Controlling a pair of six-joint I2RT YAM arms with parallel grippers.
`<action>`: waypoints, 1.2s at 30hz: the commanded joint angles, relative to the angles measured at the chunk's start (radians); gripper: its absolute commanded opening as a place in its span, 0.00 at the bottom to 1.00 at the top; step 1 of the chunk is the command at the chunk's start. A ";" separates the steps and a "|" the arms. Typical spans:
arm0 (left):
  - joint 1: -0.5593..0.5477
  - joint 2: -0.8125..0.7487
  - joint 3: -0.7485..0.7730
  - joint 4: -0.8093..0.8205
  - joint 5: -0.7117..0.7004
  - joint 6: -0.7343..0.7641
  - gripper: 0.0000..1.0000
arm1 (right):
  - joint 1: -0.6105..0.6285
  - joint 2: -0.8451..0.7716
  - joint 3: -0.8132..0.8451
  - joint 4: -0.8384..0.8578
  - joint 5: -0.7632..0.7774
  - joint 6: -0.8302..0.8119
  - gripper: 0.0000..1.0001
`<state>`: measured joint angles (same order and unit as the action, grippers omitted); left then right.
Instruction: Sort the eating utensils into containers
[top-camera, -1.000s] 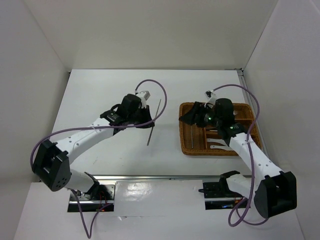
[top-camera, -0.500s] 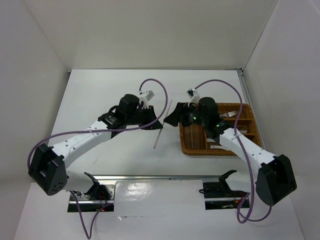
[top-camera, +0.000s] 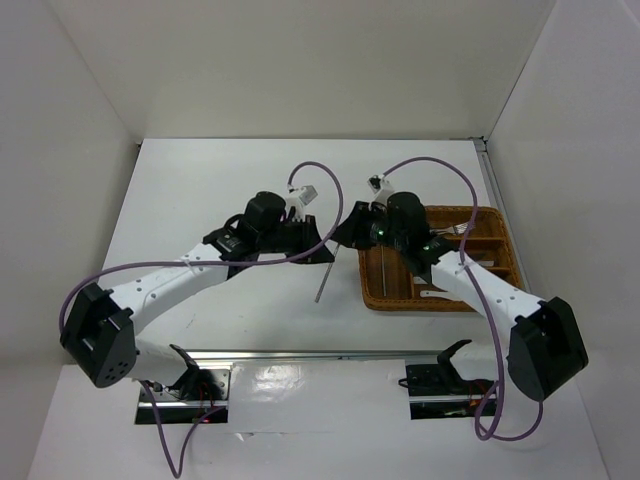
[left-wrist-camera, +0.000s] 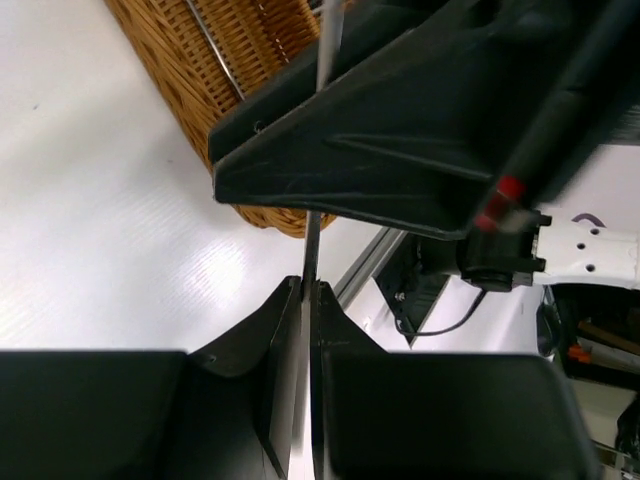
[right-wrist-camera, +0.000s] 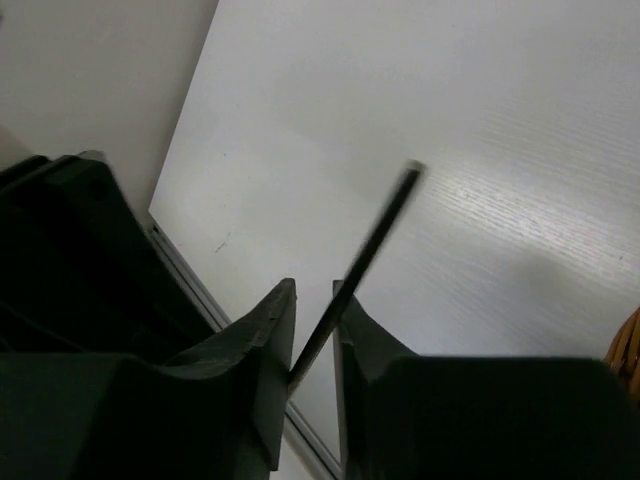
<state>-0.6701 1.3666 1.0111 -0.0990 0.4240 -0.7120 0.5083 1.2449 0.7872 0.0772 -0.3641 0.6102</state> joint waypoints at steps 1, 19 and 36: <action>-0.011 0.020 0.035 0.055 0.004 -0.012 0.13 | 0.007 0.034 0.093 -0.017 0.040 -0.012 0.25; 0.228 -0.113 0.077 -0.378 -0.304 0.131 0.59 | -0.212 0.296 0.596 -0.730 0.369 -0.346 0.00; 0.340 -0.055 0.067 -0.407 -0.241 0.169 0.59 | -0.214 0.312 0.391 -0.697 0.312 -0.319 0.10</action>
<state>-0.3397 1.2900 1.0790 -0.5098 0.1635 -0.5716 0.2859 1.5887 1.1995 -0.6731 -0.0307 0.2726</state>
